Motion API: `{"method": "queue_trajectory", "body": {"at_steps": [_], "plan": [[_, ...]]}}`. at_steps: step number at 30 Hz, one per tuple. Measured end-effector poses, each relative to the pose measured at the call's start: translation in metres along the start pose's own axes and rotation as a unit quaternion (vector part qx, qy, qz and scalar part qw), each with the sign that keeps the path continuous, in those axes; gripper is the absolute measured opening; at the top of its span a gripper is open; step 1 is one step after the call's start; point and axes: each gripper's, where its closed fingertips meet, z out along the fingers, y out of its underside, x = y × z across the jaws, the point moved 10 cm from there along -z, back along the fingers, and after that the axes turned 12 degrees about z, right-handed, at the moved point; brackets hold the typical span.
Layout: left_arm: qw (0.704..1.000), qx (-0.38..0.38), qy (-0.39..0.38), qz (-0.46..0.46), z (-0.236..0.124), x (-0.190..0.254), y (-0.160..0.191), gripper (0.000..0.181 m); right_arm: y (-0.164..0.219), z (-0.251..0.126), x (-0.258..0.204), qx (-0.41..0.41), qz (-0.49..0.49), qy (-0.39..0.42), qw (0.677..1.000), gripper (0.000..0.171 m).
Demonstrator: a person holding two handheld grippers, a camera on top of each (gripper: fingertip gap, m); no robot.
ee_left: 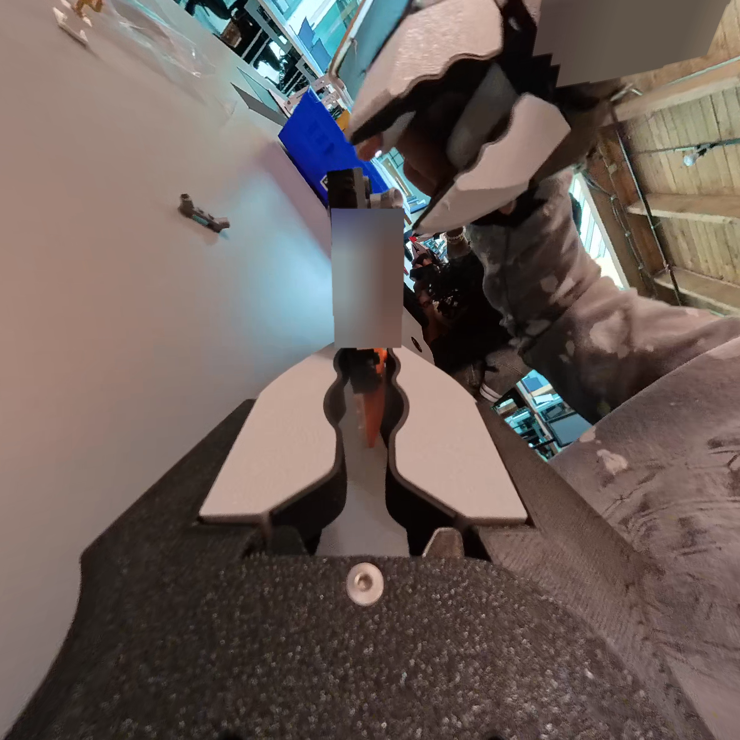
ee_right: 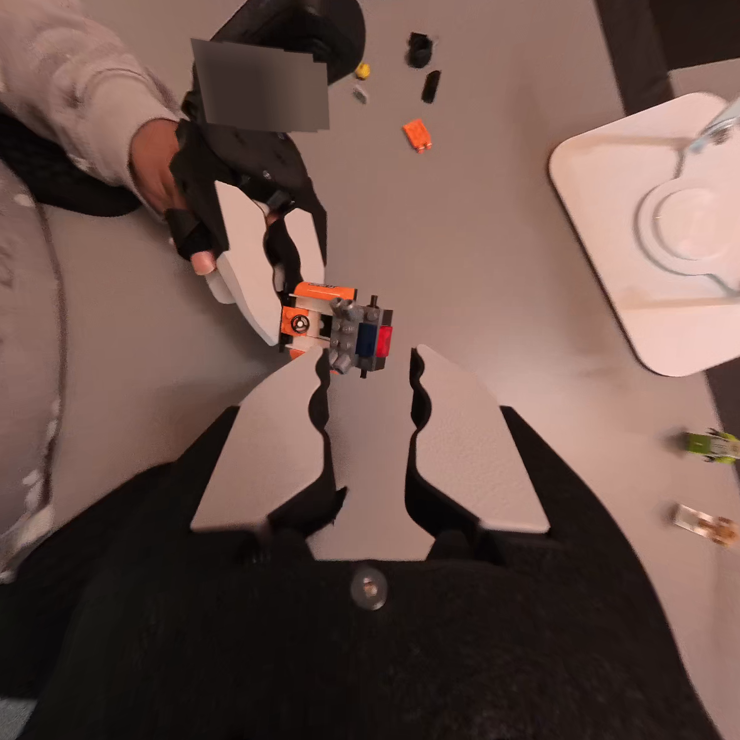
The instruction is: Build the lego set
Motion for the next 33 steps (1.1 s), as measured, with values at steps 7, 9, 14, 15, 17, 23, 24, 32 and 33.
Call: {"method": "queue_trajectory", "body": {"at_steps": [7, 9, 14, 15, 17, 23, 24, 32, 33], "plan": [[0.997, -0.011, 0.005, 0.081, 0.002, 0.012, -0.002, 0.017, -0.001, 0.009, 0.003, 0.003, 0.016, -0.109, 0.994, 0.036], [0.994, -0.011, -0.001, 0.110, 0.002, 0.014, -0.003, 0.017, -0.001, 0.007, 0.001, 0.010, 0.012, -0.127, 0.992, 0.030], [0.973, -0.013, -0.027, 0.230, 0.000, 0.025, -0.006, 0.018, 0.001, 0.000, -0.005, 0.043, -0.011, -0.149, 0.988, 0.027], [0.969, -0.009, -0.026, 0.247, -0.001, 0.027, -0.007, 0.018, 0.001, -0.003, -0.008, 0.058, -0.023, -0.150, 0.987, 0.027], [0.958, -0.002, -0.026, 0.286, -0.002, 0.031, -0.009, 0.017, 0.000, -0.008, -0.015, 0.082, -0.049, -0.149, 0.984, 0.025], [0.932, -0.007, -0.042, 0.360, -0.003, 0.039, -0.006, 0.017, 0.000, -0.013, -0.035, 0.106, -0.113, -0.110, 0.982, 0.025], [0.928, -0.006, -0.045, 0.370, -0.002, 0.041, -0.006, 0.018, 0.001, -0.014, -0.037, 0.110, -0.119, -0.108, 0.981, 0.025], [0.916, -0.001, -0.056, 0.396, 0.000, 0.047, -0.006, 0.018, 0.004, -0.024, -0.048, 0.114, -0.135, -0.091, 0.980, 0.026], [0.917, -0.002, -0.057, 0.395, 0.000, 0.047, -0.007, 0.018, 0.004, -0.025, -0.048, 0.111, -0.135, -0.089, 0.981, 0.026]]}}
